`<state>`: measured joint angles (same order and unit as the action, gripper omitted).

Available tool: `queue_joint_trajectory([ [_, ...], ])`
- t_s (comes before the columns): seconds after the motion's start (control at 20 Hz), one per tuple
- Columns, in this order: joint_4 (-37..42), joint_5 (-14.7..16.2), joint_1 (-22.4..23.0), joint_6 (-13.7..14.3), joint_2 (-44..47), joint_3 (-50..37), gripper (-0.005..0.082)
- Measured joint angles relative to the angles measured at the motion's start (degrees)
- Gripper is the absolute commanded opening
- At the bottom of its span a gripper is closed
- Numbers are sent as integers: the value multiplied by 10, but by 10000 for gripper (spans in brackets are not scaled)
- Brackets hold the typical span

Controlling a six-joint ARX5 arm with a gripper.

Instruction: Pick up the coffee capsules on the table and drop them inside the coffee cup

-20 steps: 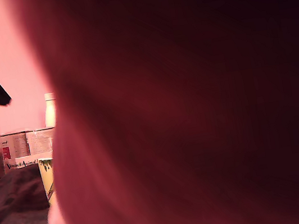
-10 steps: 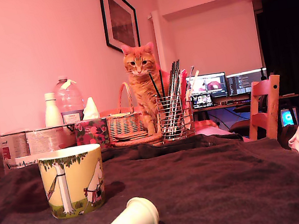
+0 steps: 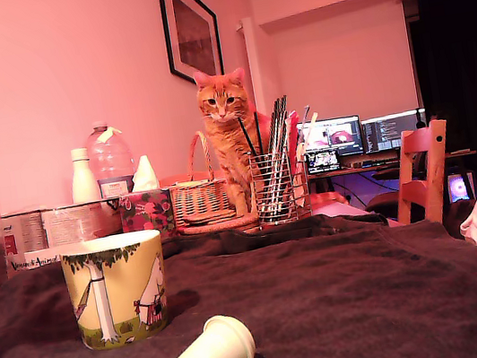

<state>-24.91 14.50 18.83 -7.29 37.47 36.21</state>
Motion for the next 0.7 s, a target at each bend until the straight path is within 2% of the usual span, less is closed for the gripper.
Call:
queue_joint_trajectory([
  [0.5,4,0,46,0,-6,0,-24],
  [0.7,62,0,71,0,-16,-25,-24],
])
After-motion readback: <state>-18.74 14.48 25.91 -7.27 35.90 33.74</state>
